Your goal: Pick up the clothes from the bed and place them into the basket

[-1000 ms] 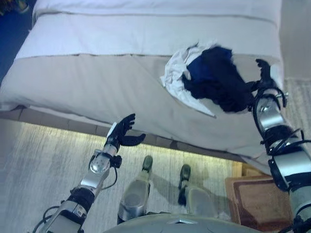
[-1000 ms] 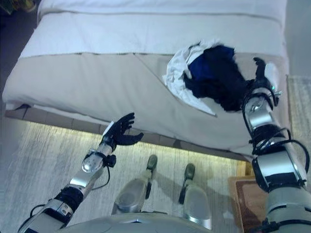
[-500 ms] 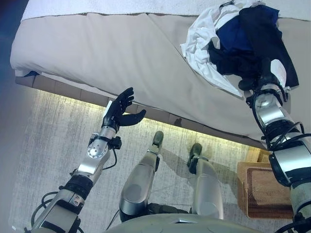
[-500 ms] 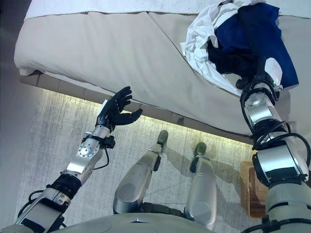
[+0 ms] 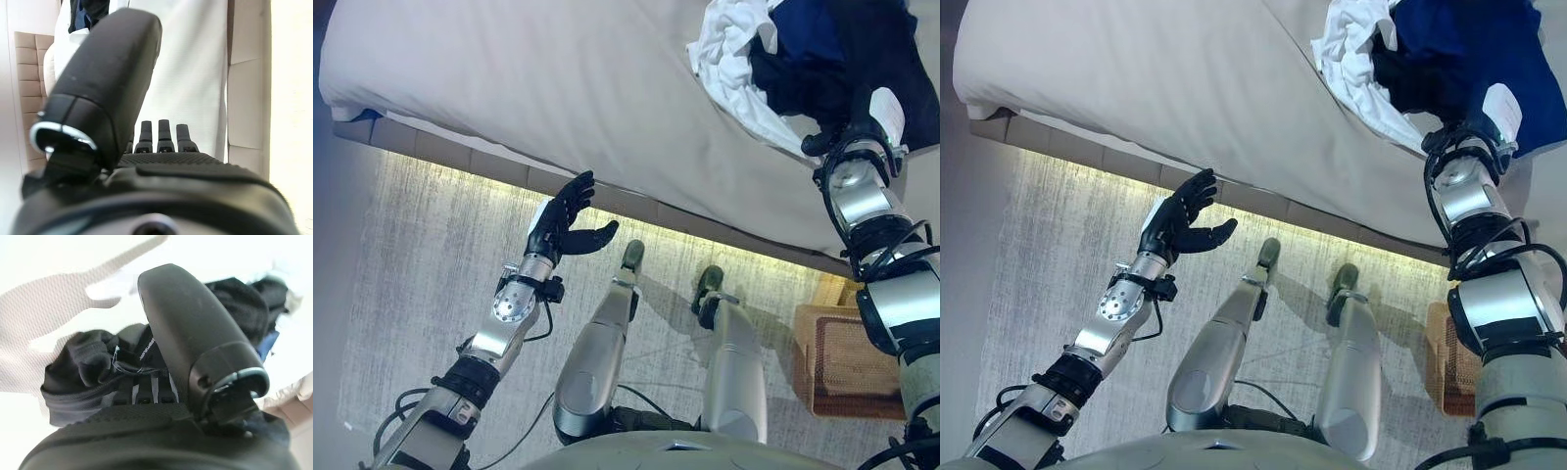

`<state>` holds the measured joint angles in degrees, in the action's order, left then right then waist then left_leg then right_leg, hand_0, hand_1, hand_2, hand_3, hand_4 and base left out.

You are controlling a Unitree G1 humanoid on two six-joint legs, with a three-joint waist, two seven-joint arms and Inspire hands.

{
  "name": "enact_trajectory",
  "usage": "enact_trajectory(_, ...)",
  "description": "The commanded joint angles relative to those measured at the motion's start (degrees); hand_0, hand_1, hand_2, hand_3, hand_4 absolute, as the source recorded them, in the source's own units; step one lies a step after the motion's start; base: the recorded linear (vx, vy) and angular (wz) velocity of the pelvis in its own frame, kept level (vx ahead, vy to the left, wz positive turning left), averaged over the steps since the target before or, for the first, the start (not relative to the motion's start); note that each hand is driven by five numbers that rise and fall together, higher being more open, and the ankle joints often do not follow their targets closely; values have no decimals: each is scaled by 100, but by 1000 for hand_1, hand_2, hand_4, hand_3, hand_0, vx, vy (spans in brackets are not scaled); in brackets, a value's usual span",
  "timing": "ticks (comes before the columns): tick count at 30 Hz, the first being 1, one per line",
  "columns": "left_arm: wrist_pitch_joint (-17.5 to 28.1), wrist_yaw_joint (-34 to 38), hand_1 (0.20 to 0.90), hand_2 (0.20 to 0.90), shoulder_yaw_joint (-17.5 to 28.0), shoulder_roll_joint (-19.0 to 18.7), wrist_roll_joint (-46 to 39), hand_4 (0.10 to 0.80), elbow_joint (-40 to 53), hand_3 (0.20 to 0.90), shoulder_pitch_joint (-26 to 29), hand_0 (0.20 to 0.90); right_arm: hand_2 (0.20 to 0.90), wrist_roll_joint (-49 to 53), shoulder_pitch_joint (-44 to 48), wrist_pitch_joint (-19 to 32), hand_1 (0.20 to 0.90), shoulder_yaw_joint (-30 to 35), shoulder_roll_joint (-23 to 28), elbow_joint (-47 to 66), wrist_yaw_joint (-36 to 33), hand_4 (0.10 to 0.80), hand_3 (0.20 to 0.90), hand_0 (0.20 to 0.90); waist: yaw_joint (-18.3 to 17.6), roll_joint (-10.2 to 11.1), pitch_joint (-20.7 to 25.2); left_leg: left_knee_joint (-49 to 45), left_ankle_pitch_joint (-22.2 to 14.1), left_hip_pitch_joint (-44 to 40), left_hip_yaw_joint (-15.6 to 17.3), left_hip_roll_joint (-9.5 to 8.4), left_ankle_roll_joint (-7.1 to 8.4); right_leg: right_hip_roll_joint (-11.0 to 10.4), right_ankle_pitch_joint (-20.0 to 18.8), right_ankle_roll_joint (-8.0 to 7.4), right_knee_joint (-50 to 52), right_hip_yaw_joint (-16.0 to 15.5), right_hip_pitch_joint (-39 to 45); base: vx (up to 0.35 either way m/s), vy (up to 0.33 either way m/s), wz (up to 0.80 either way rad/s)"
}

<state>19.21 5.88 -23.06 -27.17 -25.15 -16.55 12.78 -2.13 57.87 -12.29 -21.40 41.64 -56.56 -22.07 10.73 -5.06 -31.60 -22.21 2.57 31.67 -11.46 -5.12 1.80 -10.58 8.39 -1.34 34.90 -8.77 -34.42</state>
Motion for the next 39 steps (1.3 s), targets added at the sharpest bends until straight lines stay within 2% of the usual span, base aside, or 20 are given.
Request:
enact_trajectory(1,523,188,900,900,213,-314,-286,800,1037,900,-113,900,858,-147,773,-96,858,-508,707,166,-188,751,851,858,62,-46,180,-978,-844,318,555,-44,-343,166,-29,172,187,-164,82,0,0,0)
enact_trajectory(3,530,203,900,900,216,-330,-291,800,1099,900,-130,900,900,-149,842,-161,900,-518,749,131,-233,800,900,900,70,-65,180,-1028,-847,429,567,-41,-353,173,-8,176,276,-163,-36,-14,-19,1)
enact_trajectory(6,516,212,900,900,203,-379,-301,800,1237,900,-161,900,900,-219,1052,-249,900,-565,829,-67,-326,800,900,900,111,-107,180,-1104,-840,641,586,-34,-375,194,26,186,416,-181,-253,-41,-44,4)
enact_trajectory(7,503,232,900,900,206,-390,-290,800,1298,900,-182,900,848,-244,1128,-322,848,-622,869,-94,-357,740,840,848,121,-118,180,-1133,-838,712,595,-33,-380,202,40,193,461,-187,-321,-40,-35,7)
enact_trajectory(8,491,232,900,900,224,-402,-297,800,1343,900,-212,900,829,-211,1192,-406,829,-670,919,-113,-403,718,818,829,132,-127,180,-1157,-835,761,599,-33,-386,208,56,200,504,-195,-370,-33,-29,5)
enact_trajectory(9,503,232,900,900,233,-409,-307,800,1358,900,-239,900,775,-155,1233,-478,775,-698,956,-123,-443,655,755,775,139,-133,180,-1177,-834,796,602,-29,-390,210,69,206,544,-200,-409,-27,-31,5)
enact_trajectory(10,513,230,900,900,251,-429,-333,800,1410,900,-300,900,625,-50,1264,-557,625,-674,1025,-151,-568,479,579,625,145,-145,180,-1252,-852,877,612,-24,-395,219,105,222,637,-200,-490,0,0,0)
enact_trajectory(11,497,231,900,900,269,-444,-351,800,1455,900,-341,900,519,20,1290,-607,519,-644,1073,-171,-624,355,455,519,149,-152,180,-1305,-868,921,615,-23,-399,221,131,230,700,-196,-536,0,0,0)
enact_trajectory(12,481,209,900,900,295,-465,-384,800,1481,900,-380,900,462,114,1298,-607,462,-592,1122,-207,-699,289,389,462,152,-159,180,-1346,-883,952,610,-25,-404,225,156,239,754,-196,-573,0,0,0)
enact_trajectory(13,479,188,900,900,301,-485,-410,800,1501,900,-419,900,300,198,1312,-629,300,-561,1157,-229,-747,100,200,300,155,-164,180,-1405,-902,997,608,-24,-406,224,175,245,815,-195,-622,0,0,0)
enact_trajectory(21,594,1,900,900,346,-521,-500,800,1607,900,-636,900,300,276,1071,-564,300,-307,1317,-38,-638,100,200,300,109,-75,180,-1370,-946,718,639,-11,-370,278,149,282,647,-228,-269,7,7,-2)
enact_trajectory(29,654,75,900,900,284,-535,-522,800,1480,900,-549,900,300,329,749,-221,300,-129,1382,-155,-385,100,200,300,-5,119,203,-765,-903,-405,729,102,-286,302,-104,229,-406,-187,955,33,42,-9)
enact_trajectory(39,203,237,900,900,375,-453,-476,800,1236,900,-651,900,300,537,347,52,300,118,1601,92,1,100,200,300,-200,482,1108,340,-822,-1809,959,348,-169,263,-496,66,-1959,-8,2391,91,47,-17)
